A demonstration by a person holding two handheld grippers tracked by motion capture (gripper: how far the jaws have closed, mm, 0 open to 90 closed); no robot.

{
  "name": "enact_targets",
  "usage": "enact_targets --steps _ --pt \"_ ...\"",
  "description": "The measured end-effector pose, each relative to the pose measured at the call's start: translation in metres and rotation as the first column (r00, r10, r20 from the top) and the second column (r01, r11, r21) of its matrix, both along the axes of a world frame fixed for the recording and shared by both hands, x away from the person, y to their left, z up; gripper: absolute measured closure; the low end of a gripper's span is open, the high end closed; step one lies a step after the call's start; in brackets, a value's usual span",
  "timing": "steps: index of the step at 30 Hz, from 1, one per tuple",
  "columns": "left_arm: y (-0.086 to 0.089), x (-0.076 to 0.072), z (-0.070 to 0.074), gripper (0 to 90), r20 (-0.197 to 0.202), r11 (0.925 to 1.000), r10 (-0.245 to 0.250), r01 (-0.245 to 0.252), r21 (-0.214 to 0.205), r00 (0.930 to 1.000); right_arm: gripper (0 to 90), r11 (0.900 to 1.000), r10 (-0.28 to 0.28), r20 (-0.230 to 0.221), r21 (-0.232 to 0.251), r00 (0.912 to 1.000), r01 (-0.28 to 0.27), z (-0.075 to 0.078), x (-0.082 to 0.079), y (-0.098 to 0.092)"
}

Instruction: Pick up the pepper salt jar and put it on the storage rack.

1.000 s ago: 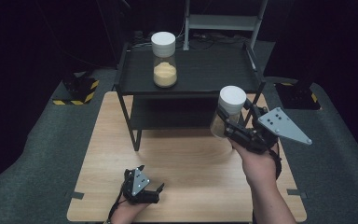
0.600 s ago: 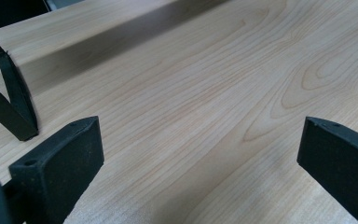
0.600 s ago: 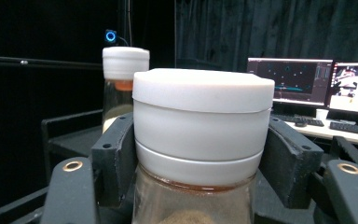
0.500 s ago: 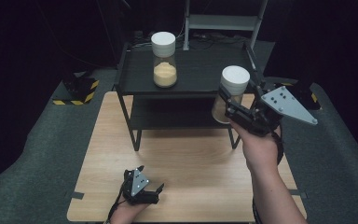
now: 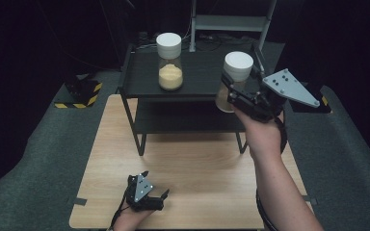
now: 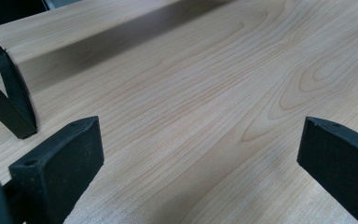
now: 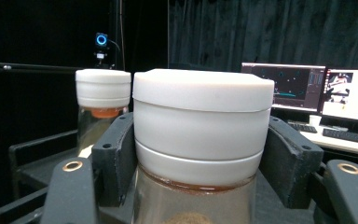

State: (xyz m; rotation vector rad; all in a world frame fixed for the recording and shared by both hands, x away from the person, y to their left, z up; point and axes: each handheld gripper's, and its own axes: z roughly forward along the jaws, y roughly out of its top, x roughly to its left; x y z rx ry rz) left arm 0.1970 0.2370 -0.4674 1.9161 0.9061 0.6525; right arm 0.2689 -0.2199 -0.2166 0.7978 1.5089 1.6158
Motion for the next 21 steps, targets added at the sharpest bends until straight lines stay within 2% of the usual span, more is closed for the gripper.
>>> enact_targets --steps 21 --pt "0.001 0.001 0.000 0.6 -0.002 0.9999 -0.017 0.017 0.002 0.9999 33.5 0.9998 -0.017 0.004 -0.008 0.9999 0.017 0.016 0.044 0.021"
